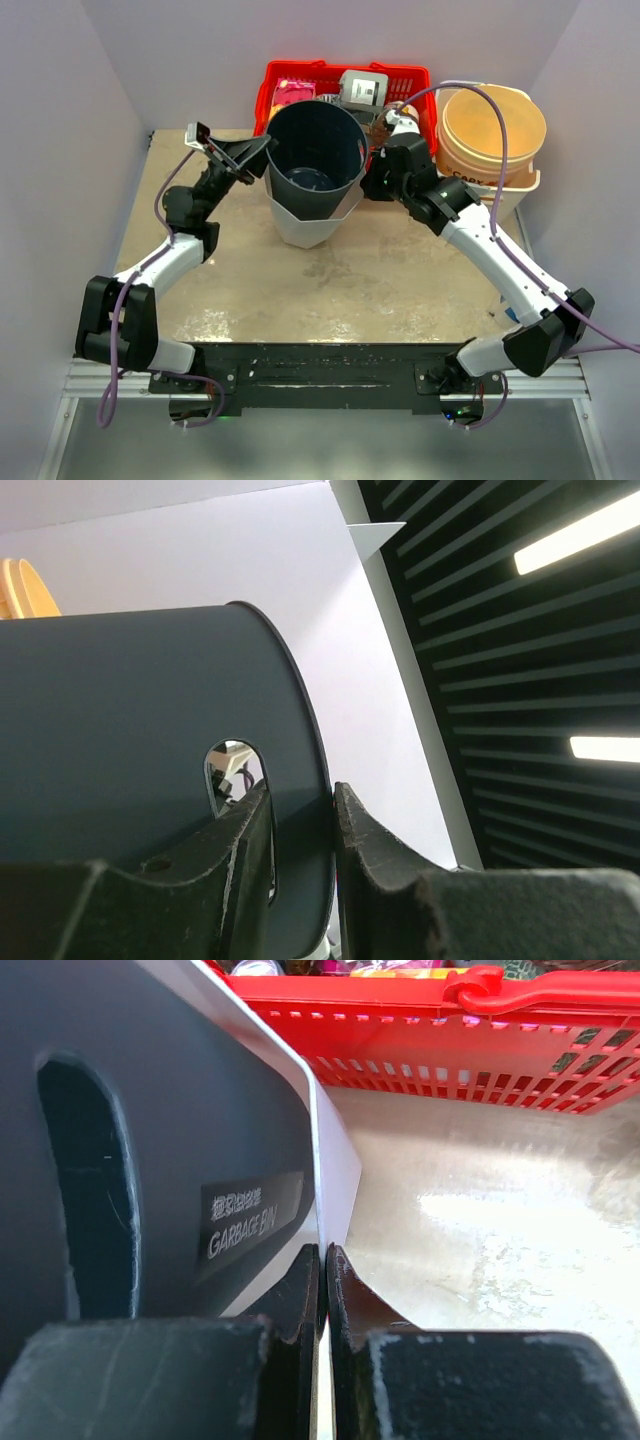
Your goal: Turn the large container upside down
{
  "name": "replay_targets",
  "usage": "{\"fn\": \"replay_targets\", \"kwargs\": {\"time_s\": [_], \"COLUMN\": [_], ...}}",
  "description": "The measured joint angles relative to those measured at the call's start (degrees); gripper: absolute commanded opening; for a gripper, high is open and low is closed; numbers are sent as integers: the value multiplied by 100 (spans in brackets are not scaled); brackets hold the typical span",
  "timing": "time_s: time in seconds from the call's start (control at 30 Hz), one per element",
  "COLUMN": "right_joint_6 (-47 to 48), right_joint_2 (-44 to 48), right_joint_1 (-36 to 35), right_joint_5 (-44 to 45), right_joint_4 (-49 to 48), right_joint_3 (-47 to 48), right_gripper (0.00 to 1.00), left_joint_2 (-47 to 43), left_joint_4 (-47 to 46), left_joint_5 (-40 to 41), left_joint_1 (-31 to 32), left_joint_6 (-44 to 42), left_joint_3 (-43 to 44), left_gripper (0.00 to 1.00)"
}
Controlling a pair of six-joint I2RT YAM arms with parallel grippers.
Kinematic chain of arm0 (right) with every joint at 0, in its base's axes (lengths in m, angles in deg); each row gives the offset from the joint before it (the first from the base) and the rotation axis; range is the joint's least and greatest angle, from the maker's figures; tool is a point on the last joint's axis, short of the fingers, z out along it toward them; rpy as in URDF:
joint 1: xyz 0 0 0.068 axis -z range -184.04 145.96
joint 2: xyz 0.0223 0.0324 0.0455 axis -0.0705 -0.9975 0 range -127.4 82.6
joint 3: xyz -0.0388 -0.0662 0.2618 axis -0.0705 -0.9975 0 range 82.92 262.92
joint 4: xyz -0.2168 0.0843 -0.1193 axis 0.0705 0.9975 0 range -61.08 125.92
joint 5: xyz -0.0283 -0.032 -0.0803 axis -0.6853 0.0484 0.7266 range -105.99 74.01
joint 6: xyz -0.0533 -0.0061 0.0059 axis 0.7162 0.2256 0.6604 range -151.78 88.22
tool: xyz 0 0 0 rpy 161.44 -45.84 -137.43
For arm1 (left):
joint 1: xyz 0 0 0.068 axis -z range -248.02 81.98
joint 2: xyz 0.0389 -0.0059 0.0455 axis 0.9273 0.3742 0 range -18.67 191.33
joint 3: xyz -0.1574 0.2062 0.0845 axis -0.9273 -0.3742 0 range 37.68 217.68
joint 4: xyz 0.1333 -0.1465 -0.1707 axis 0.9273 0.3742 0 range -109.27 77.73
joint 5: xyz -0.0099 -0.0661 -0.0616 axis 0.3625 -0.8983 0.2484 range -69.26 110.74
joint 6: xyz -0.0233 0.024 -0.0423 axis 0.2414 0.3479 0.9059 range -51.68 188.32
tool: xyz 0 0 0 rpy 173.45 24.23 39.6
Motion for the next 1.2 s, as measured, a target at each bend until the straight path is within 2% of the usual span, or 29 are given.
{"fn": "replay_targets", "kwargs": {"time_s": [0.37, 0.77, 1.2], "right_joint_6": [-319, -409, -455], "right_joint_2": [179, 179, 197], "right_joint_1": [87, 87, 87], "right_joint_5": [-380, -348, -450], "right_joint_4": [-509, -551, -918], "right_joint_3": [-304, -356, -579], "right_gripper": [0, 0, 0], "left_joint_2": [212, 752, 752], "left_joint_4": [-146, -87, -92], "left_joint_5": [243, 243, 313], "left_joint_1": [0, 190, 188], "left_joint_6": [162, 345, 348], "left_joint_3": [79, 1191, 1215], "left_gripper": [0, 0, 0]}}
